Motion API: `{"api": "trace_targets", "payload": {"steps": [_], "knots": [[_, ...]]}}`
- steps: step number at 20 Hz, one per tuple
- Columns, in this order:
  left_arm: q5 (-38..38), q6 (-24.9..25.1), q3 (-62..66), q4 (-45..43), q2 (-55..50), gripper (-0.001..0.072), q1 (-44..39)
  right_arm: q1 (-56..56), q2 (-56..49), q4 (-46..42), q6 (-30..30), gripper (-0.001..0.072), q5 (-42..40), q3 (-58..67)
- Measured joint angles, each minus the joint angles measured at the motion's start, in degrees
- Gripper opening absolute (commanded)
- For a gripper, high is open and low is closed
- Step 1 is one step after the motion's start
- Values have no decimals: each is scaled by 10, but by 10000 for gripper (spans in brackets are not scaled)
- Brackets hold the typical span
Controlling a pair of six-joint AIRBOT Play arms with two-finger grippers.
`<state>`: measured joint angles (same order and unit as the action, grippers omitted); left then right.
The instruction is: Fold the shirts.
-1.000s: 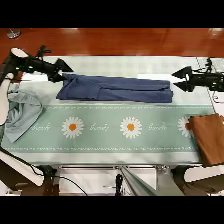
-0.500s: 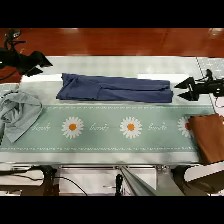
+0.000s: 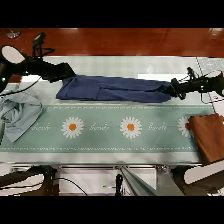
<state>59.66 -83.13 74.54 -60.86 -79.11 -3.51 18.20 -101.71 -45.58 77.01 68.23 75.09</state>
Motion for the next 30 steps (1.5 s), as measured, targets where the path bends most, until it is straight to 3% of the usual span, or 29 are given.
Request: {"api": "trace_targets", "payload": {"steps": [4, 8, 14, 18, 27, 30], "knots": [[-4, 14, -3, 8, -2, 26, -24, -5, 106, -62, -1, 20, 30, -12], [-13, 25, -4, 22, -8, 25, -75, -6, 277, -100, -5, 20, 55, -71], [-43, 23, 19, 30, -70, 25, -213, -7, 561, -108, 37, 20, 90, -185], [-54, 1, 77, 53, -148, 25, -308, -7, 682, -106, 75, 20, 126, -216], [-31, -10, 175, 162, -283, 26, -474, -7, 738, -104, 103, 20, 145, -227], [-16, -5, 185, 176, -292, 26, -490, -7, 722, -94, 89, 20, 135, -227]]}}
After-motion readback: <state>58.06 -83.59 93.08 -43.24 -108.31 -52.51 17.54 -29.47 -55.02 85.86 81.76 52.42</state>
